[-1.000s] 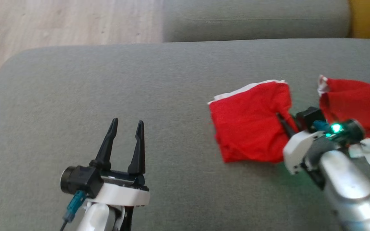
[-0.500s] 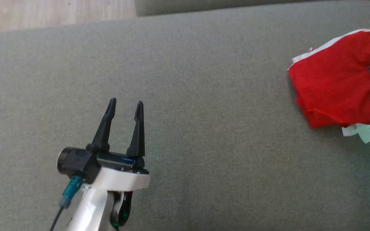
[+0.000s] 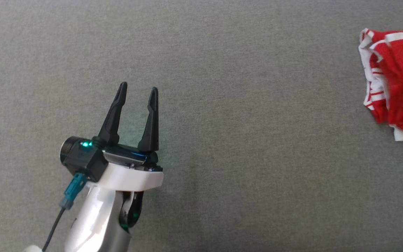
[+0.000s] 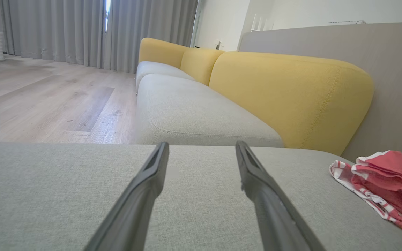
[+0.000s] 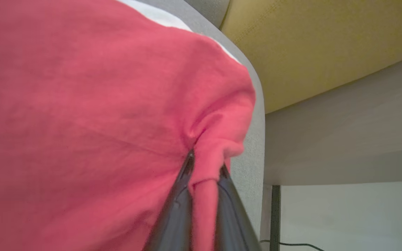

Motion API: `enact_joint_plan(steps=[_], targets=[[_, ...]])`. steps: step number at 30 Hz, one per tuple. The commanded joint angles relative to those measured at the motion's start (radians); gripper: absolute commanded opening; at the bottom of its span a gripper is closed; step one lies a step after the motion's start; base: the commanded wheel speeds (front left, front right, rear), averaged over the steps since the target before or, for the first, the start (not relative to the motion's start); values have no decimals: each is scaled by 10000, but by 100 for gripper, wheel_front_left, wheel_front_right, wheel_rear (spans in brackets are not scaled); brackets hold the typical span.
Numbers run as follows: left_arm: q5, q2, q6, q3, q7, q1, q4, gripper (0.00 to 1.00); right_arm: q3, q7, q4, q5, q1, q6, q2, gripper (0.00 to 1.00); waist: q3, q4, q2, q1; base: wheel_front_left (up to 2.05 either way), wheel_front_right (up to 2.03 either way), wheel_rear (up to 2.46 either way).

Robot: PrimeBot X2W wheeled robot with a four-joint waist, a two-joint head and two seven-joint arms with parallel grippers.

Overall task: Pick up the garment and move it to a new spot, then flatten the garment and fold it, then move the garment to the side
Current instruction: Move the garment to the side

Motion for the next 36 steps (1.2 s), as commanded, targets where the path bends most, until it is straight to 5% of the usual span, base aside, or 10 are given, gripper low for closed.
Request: enact_joint_plan(steps=[1,6,7,8,20,36], targets=[[114,68,-7,268,-95,-269,-266,100,-223,42,-71,-124,-137,-9,-392,0,74,53,0,-2,0,0,0],[114,68,-35,324,-95,-306,-226,100,-739,-77,118,-350,-138,-9,-89,0,124,68,0,-2,0,0,0],[110,68,-37,331,-95,-311,-213,100,-797,-116,105,-448,-147,-9,-33,27,114,62,0,-2,0,0,0],[108,68,-38,336,-95,-318,-198,100,-838,-165,71,-607,-160,-9,-2,98,98,56,0,-2,0,0,0],[112,68,27,870,-95,145,-305,100,-1388,-502,-919,-1609,-375,-9,1309,100,-1205,-251,0,-2,0,0,0],[196,68,312,1830,-95,1496,-807,100,-2835,-2738,-4311,-321,1111,-9,6363,100,-3277,-284,0,-2,0,0,0]])
